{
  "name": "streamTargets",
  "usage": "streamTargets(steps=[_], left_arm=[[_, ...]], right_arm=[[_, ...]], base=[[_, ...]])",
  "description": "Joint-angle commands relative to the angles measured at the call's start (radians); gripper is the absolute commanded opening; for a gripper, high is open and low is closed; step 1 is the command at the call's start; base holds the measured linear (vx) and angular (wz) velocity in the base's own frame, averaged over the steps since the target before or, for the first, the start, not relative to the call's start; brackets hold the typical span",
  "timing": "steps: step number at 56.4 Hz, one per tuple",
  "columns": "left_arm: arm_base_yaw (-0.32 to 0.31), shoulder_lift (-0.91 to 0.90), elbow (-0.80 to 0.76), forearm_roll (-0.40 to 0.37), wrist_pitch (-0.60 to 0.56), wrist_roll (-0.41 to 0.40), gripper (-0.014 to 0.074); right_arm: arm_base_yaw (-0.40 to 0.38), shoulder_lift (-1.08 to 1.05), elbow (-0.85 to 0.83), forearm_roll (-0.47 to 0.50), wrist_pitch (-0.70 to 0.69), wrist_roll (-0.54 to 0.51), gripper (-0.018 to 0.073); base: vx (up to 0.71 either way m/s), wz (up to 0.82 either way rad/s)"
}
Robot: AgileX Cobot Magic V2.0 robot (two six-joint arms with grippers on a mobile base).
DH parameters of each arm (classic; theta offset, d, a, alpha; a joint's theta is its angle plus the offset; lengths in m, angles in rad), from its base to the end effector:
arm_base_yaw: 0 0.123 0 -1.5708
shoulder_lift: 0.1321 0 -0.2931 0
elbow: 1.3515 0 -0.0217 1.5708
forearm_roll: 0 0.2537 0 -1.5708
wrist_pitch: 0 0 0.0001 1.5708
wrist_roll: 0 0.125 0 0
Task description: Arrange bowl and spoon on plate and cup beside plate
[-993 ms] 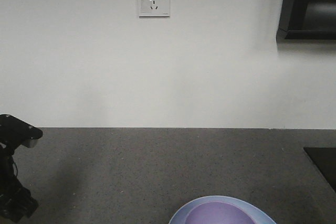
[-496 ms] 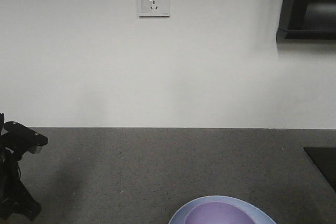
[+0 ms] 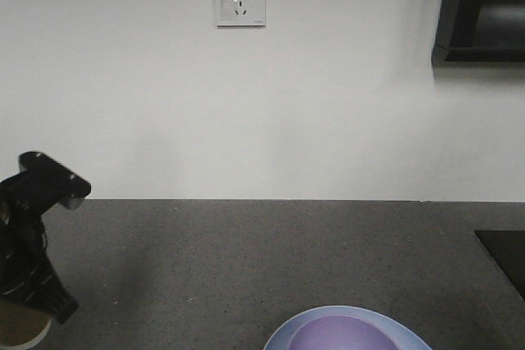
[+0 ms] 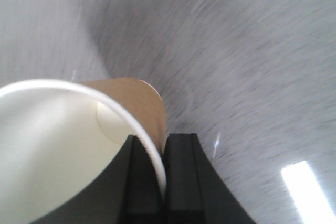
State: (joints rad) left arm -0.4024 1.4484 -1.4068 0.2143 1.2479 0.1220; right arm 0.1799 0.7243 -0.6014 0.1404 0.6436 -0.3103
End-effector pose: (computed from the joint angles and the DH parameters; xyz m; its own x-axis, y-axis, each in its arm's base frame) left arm 0.2860 -0.0943 0.3354 -0.7806 0.5343 -0.3245 0.4723 0.8441 0.2538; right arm 0.1550 0.0389 0.2792 -0.5548 -0.2999 -0.7761 -0.3588 0.9278 -0.1020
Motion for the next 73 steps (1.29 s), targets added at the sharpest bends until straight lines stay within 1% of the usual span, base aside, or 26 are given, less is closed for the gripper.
streamTargets(steps=[1, 6, 11, 14, 16, 17, 24, 27, 36, 48, 57, 64, 68, 73], left_arm=[[-0.063, -0.041, -0.088, -0.040, -0.012, 0.012, -0.0003], [-0.130, -0.029, -0.138, -0.079, -0.009, 0.008, -0.0001], [-0.210, -0.002, -0.178, -0.087, -0.004, 0.007, 0.0000], [-0.250, 0.019, -0.198, -0.088, -0.004, 0.002, 0.0000], [-0.266, 0.033, -0.209, -0.089, -0.004, 0.000, 0.0000], [-0.286, 0.045, -0.217, -0.093, -0.004, -0.001, 0.0000], [-0.356, 0.115, -0.261, -0.095, 0.001, -0.004, 0.0000], [-0.375, 0.141, -0.275, -0.091, 0.002, -0.004, 0.0000], [-0.391, 0.205, -0.302, -0.098, 0.005, -0.004, 0.0000], [-0.391, 0.264, -0.302, -0.113, 0.003, -0.003, 0.0000], [-0.391, 0.297, -0.302, -0.152, 0.002, -0.003, 0.0001], [-0.391, 0.307, -0.302, -0.152, -0.004, -0.003, 0.0005], [-0.391, 0.308, -0.302, -0.152, -0.019, -0.003, 0.0020], [-0.391, 0.308, -0.302, -0.152, -0.026, -0.003, 0.0065]], right_arm=[[-0.002, -0.004, -0.029, -0.003, -0.080, 0.000, -0.0008], [-0.002, -0.004, -0.029, -0.003, -0.082, 0.000, -0.0008], [-0.002, -0.004, -0.029, -0.003, -0.082, 0.000, -0.0008], [-0.002, -0.004, -0.029, -0.003, -0.082, 0.000, -0.0008], [-0.002, -0.004, -0.029, -0.003, -0.082, 0.000, -0.0008], [-0.002, -0.004, -0.029, -0.003, -0.082, 0.000, -0.0008], [-0.002, -0.004, -0.029, -0.003, -0.082, 0.000, -0.0008], [-0.002, -0.004, -0.029, -0.003, -0.082, 0.000, -0.0008], [-0.002, -0.004, -0.029, -0.003, -0.074, 0.000, -0.0008], [-0.002, -0.004, -0.029, -0.003, -0.074, 0.000, -0.0008], [-0.002, -0.004, -0.029, -0.003, -0.074, 0.000, -0.0008], [-0.002, -0.004, -0.029, -0.004, -0.075, 0.000, -0.0008], [-0.002, -0.004, -0.029, -0.004, -0.075, 0.000, -0.0008], [-0.002, -0.004, -0.029, -0.004, -0.075, -0.001, -0.0008]], base=[[0.00, 0.00], [0.00, 0.00], [0.00, 0.00], [0.00, 0.00], [0.00, 0.00], [0.00, 0.00], [0.00, 0.00], [0.00, 0.00], [0.00, 0.00], [0.00, 0.00], [0.00, 0.00], [0.00, 0.00], [0.00, 0.00], [0.00, 0.00]])
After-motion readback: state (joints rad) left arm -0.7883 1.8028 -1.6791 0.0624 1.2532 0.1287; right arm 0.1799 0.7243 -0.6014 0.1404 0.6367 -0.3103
